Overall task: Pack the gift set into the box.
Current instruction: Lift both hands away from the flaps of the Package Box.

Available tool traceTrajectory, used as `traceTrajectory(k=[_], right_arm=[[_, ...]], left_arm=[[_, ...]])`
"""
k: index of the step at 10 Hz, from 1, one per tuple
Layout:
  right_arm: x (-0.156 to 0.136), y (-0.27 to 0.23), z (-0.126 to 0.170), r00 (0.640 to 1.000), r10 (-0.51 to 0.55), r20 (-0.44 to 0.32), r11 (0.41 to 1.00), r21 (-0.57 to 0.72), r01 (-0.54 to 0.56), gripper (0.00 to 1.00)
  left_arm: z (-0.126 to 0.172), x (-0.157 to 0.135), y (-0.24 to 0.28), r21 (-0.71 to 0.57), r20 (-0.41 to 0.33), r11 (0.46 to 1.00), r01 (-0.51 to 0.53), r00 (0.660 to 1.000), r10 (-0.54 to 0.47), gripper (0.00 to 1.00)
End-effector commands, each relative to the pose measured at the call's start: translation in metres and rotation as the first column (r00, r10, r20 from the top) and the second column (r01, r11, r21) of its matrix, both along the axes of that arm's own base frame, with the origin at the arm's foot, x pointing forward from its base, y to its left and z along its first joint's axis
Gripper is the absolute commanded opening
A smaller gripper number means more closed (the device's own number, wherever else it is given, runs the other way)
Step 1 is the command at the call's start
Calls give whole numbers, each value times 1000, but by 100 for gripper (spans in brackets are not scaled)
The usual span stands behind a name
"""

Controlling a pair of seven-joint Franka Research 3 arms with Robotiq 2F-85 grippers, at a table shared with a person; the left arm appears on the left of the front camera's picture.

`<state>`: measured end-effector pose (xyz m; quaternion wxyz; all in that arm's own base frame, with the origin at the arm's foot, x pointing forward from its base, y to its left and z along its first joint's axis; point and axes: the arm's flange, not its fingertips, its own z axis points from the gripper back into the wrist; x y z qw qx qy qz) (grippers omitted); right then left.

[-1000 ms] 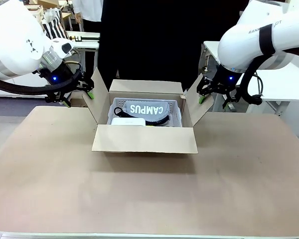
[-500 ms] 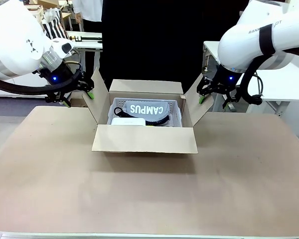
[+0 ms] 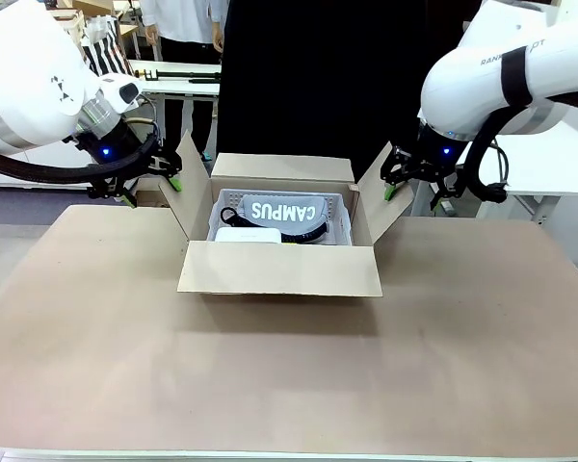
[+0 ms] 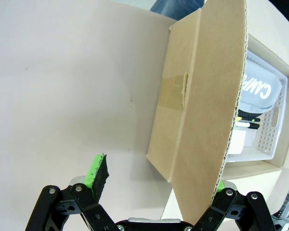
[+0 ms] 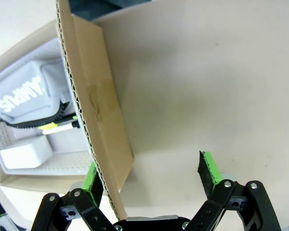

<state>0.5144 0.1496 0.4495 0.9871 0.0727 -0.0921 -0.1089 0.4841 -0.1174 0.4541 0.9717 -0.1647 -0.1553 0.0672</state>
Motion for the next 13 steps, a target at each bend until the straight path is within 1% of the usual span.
traceTrajectory(k=[1,2,3,4,5,6,7,8,9,10,11,12,13], right_arm=[[1,3,4,1000,-27,-1,999,-28,27,100],[0,0,0,1000,0,0,1000,0,0,100],[-29,-7,37,995,60,82,993,97,-68,100],[-74,-30,79,980,85,181,965,231,-126,100],[-112,-60,105,981,53,184,920,372,-120,100],[-141,-94,118,979,69,191,826,539,-163,100],[-163,-127,126,988,-21,151,698,710,-94,100],[-176,-166,125,990,-127,68,519,855,8,100],[-184,-200,118,985,-170,30,368,929,35,100],[-190,-227,107,979,-204,32,261,965,23,100],[-194,-244,93,962,-270,25,205,978,32,100],[-190,-244,80,928,-372,-15,222,969,104,100],[-210,-241,115,977,-206,60,323,946,10,100]], left_arm=[[2,1,0,19,-1,1000,-14,1000,14,100],[0,0,0,0,0,1000,0,1000,0,100],[33,-23,0,-41,56,994,101,993,-99,100],[71,-62,14,-151,109,974,168,982,-152,100],[93,-95,33,-235,172,953,191,973,-153,100],[100,-125,51,-350,201,886,303,948,-245,100],[100,-139,75,-513,219,774,370,929,-299,100],[95,-135,114,-663,196,694,282,959,-204,100],[91,-122,154,-799,142,552,237,968,-209,100],[86,-111,194,-891,150,397,222,968,-203,100],[76,-106,226,-931,184,295,215,974,-131,100],[65,-97,244,-966,117,233,116,993,-9,100],[85,-148,208,-860,255,421,290,957,-138,100]])
